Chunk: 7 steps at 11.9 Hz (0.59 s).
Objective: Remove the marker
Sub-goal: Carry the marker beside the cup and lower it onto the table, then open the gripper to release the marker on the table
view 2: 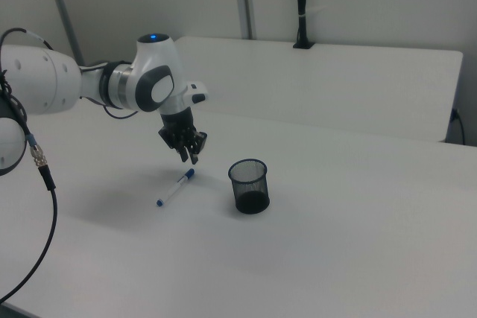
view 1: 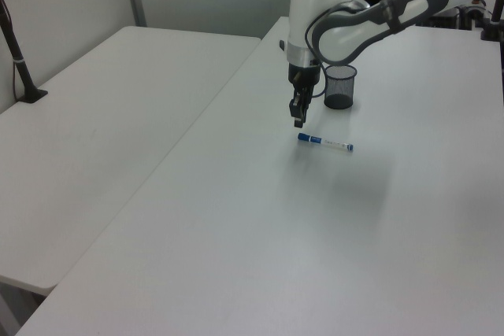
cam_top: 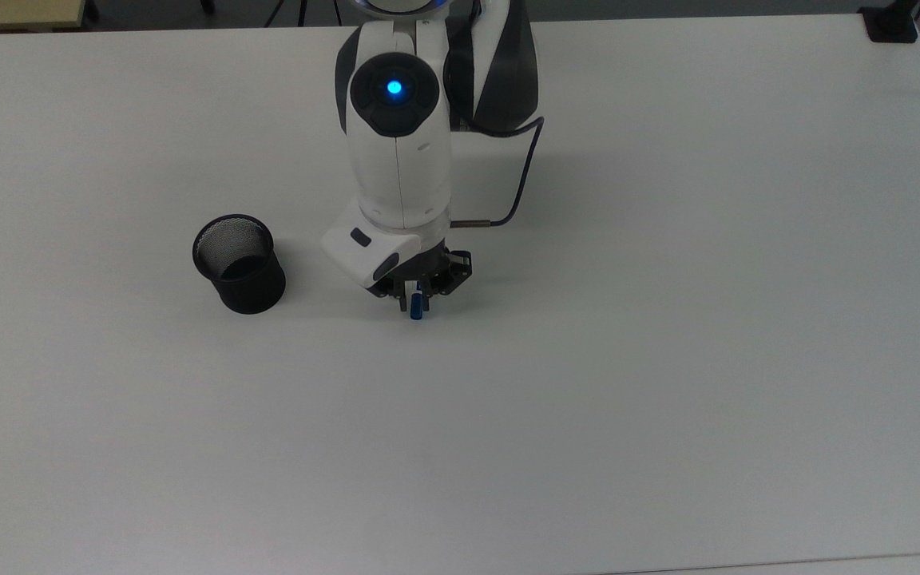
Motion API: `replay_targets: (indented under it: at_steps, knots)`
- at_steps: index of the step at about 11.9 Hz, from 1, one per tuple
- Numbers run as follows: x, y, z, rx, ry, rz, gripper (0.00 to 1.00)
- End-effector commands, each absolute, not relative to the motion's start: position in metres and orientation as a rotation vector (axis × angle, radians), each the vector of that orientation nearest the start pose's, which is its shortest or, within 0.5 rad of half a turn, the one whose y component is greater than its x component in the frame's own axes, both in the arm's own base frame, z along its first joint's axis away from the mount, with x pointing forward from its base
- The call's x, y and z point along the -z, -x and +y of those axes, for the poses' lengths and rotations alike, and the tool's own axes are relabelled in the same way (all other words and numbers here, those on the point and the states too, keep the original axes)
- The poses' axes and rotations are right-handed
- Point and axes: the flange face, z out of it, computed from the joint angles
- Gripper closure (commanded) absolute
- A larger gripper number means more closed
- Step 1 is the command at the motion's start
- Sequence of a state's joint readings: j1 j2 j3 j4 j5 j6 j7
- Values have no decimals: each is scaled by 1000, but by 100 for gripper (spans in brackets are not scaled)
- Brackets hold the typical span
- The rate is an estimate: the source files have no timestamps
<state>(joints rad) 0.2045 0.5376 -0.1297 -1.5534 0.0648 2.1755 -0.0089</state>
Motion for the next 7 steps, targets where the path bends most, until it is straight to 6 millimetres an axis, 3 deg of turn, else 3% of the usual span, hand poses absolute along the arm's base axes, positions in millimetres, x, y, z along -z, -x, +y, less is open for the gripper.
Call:
replay_targets:
  at_steps: [1,3,5,6,7]
  knots:
    - [-340,-704,72,177,3168,-119,48]
    - [-350,-704,74,193,3161,-118,44]
    - [-388,-698,69,246,3149,-105,26]
    - [-407,-688,61,181,3152,-87,6]
    - [-435,-676,49,129,3153,-61,0]
